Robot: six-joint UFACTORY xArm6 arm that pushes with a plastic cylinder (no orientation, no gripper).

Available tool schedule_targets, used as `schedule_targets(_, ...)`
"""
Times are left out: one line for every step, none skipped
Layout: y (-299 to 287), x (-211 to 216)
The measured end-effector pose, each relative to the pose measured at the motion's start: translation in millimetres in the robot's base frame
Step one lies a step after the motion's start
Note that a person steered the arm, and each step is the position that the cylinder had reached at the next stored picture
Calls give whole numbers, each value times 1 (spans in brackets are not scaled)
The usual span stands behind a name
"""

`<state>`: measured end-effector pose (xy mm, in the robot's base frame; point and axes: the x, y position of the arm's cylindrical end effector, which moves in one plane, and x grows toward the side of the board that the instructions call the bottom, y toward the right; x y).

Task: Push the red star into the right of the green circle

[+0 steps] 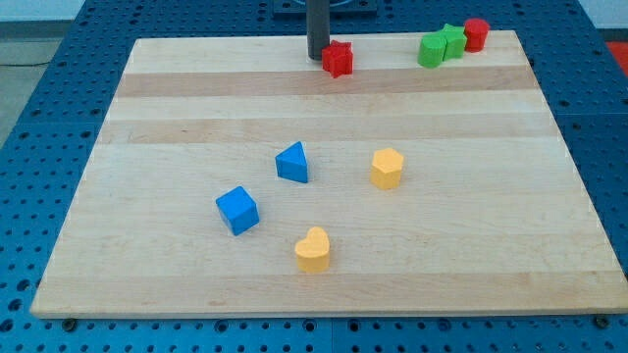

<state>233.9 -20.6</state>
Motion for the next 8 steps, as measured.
schedule_targets(-30, 11)
schedule_targets(-37, 36)
schedule_targets(-17, 50)
schedule_targets(3, 31)
schedule_targets(36, 14)
schedule_targets(46, 3)
schedule_targets(50, 1)
schedule_targets(84, 1)
